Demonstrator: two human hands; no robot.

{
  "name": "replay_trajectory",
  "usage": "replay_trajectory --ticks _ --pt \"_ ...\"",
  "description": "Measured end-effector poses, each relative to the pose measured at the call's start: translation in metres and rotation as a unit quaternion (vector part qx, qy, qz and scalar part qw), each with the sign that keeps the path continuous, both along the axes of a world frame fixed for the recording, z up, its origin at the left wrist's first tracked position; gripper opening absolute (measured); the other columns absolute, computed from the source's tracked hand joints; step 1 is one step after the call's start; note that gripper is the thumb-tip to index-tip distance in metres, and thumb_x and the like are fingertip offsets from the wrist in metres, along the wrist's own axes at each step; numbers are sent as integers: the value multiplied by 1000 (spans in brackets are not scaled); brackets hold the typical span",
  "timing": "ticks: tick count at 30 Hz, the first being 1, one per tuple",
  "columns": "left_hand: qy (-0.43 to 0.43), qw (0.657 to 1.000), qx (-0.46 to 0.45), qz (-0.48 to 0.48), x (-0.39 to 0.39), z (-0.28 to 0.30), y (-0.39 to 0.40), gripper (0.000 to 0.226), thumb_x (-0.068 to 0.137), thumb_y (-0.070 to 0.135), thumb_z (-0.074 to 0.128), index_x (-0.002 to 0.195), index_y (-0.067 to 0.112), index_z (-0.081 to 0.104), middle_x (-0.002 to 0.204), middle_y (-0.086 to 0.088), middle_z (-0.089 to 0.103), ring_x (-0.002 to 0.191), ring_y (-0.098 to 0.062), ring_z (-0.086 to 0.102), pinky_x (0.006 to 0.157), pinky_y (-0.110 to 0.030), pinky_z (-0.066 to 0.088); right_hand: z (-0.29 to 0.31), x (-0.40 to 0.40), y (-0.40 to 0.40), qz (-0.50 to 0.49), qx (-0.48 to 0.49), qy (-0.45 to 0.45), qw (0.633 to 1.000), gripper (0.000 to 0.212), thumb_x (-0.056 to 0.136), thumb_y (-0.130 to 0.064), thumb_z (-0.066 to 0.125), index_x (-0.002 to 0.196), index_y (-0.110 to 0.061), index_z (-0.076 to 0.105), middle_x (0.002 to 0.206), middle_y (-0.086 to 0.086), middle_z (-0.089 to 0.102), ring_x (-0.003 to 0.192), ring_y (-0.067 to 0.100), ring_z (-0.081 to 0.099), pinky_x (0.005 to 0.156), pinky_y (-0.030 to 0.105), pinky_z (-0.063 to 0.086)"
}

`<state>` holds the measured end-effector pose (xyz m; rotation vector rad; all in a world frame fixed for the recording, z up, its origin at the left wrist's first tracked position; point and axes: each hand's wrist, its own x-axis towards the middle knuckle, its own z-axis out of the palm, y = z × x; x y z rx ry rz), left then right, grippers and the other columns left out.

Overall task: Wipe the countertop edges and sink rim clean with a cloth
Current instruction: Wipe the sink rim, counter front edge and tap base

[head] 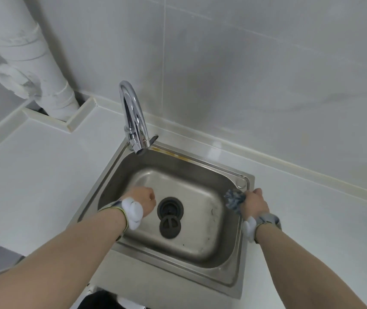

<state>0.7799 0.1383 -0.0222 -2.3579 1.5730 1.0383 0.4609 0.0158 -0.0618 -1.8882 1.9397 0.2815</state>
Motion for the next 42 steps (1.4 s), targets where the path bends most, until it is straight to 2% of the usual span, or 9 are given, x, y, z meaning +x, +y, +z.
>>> replay_trajectory --ticks 3,5,10,18,21,24,28,35,42 --pt "6 1000 -8 -25 -13 2 -2 31 99 31 45 124 18 58 120 -3 62 106 -22 60 87 -29 50 -11 11 30 23 -19 21 999 36 88 -35 44 115 -12 51 119 9 32 98 36 57 89 40 47" --pt "16 999 -19 -37 -19 4 -4 30 98 31 45 122 18 59 118 -2 63 104 -22 60 86 -28 49 -13 15 46 36 -35 64 997 43 88 -42 45 119 -13 48 126 9 31 104 34 55 87 40 47" --pt "24 998 -20 -55 -22 9 -6 30 99 30 45 122 17 59 119 -3 63 105 -21 60 89 -29 49 -15 14 74 7 19 83 996 38 90 -17 50 127 -7 45 130 11 29 106 31 58 90 39 46" --pt "33 996 0 -85 -21 5 -12 32 99 30 43 118 13 62 110 -6 67 95 -23 66 79 -29 50 -13 13 111 5 58 76 995 28 92 -21 49 119 -13 53 125 9 37 100 28 62 88 35 48" --pt "37 994 -1 -98 -28 2 -14 32 99 30 43 120 14 61 115 -5 66 97 -24 65 81 -28 50 -13 7 119 4 45 76 996 27 93 -19 49 119 -14 54 124 8 37 96 27 63 87 35 50" --pt "43 993 -4 -107 -33 1 -18 31 99 25 43 122 14 60 120 -6 64 99 -25 64 82 -27 48 -15 1 111 12 35 67 997 30 92 -15 49 121 -16 52 119 7 37 95 28 62 88 37 50" --pt "33 992 3 -120 -30 -2 -22 31 100 23 41 122 13 60 118 -6 65 88 -20 59 78 -26 46 -17 -2 84 16 17 55 998 32 91 -11 45 123 -17 51 114 7 35 96 31 59 88 39 50" --pt "26 996 29 -80 -20 -12 -31 29 99 26 44 120 15 60 112 -5 66 96 -22 65 84 -29 50 -15 0 17 30 3 57 998 40 92 -10 40 129 -20 48 117 10 36 109 35 50 92 41 46" --pt "25 999 22 -36 -17 -20 -40 29 99 26 45 120 15 61 112 -6 67 99 -26 65 89 -35 53 -27 3 -40 21 -9 33 999 36 88 -8 44 123 -9 47 119 16 38 98 38 57 90 41 49"
